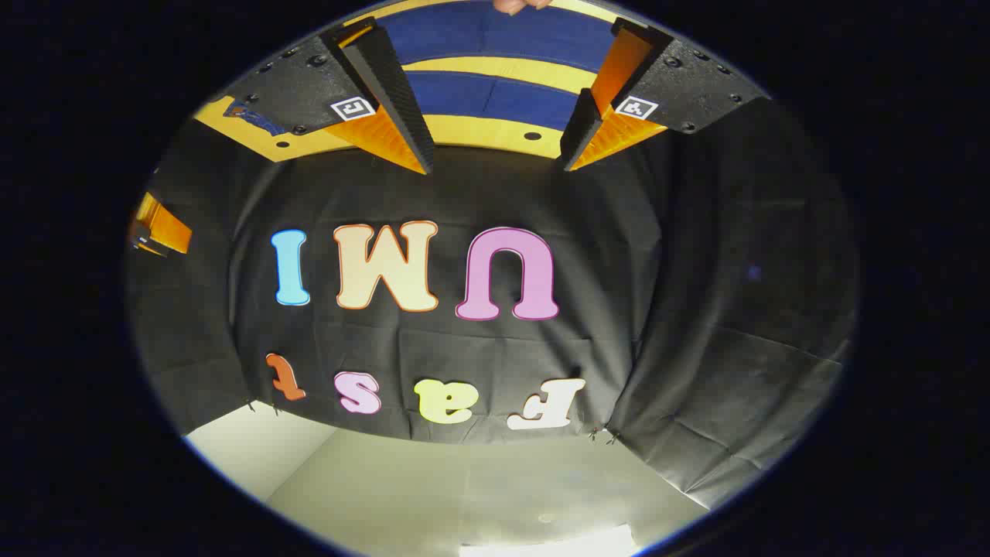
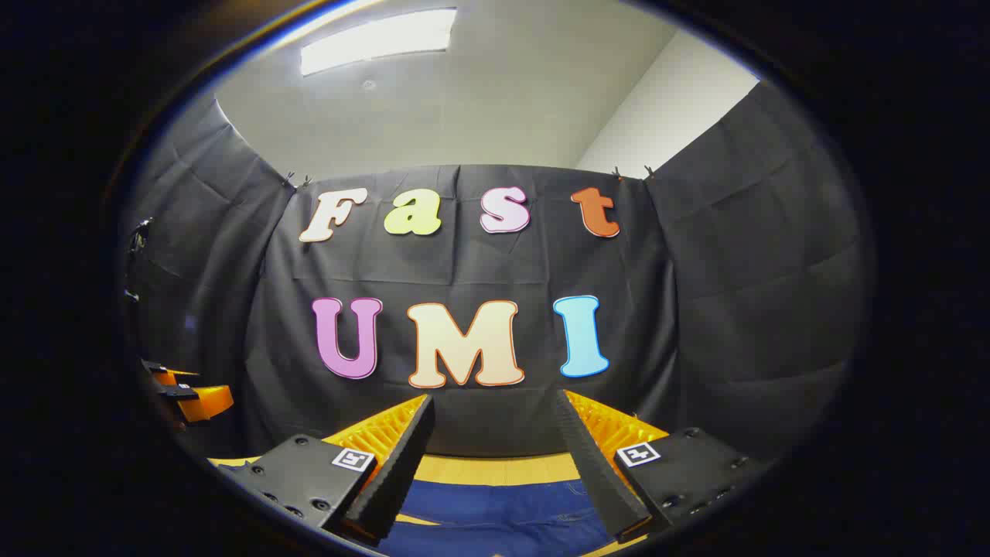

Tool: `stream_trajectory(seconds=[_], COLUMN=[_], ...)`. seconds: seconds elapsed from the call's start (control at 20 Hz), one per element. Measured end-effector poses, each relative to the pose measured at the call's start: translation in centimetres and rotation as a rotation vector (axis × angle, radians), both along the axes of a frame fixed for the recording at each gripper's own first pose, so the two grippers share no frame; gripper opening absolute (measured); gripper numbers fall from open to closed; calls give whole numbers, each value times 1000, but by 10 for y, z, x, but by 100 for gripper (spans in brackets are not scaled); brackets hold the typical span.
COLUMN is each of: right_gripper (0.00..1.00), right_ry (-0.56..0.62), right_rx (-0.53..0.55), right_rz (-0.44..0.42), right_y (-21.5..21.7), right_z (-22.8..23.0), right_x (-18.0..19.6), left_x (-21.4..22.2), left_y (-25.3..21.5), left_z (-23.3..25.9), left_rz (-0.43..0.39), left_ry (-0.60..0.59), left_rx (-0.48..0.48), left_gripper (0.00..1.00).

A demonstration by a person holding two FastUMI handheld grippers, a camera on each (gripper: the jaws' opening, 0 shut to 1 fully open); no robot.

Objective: Grasp the waist and the cuffs of the jeans and fold them to make the two legs overlap; first hold the waist and fold one-third of the jeans toward the cuffs, then hold the cuffs and fold the remaining one-third in the same direction to finish folding.

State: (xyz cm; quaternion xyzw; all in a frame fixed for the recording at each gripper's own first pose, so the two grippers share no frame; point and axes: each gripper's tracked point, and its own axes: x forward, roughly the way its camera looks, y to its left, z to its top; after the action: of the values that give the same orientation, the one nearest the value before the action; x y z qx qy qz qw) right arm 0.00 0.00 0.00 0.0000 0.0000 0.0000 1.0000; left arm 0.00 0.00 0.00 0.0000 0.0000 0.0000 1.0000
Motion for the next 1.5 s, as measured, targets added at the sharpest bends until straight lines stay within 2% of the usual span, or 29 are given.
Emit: stream_trajectory(seconds=[0.6,0.85,1.2,1.5], right_gripper=[97,97,97,98], right_ry=[-3,9,55,85], right_rx=[-2,-5,-19,-34], right_rz=[-7,-1,-12,-44], right_y=[0,5,4,1], right_z=[2,-1,-22,-42], right_x=[0,1,-6,-20], left_x=[-4,-5,-9,-27], left_y=[7,8,13,13], left_z=[-1,-5,-38,-111], left_rz=[-9,-44,-167,-388], left_ry=[4,10,95,255], left_rx=[17,52,243,582], left_gripper=[96,96,96,95])
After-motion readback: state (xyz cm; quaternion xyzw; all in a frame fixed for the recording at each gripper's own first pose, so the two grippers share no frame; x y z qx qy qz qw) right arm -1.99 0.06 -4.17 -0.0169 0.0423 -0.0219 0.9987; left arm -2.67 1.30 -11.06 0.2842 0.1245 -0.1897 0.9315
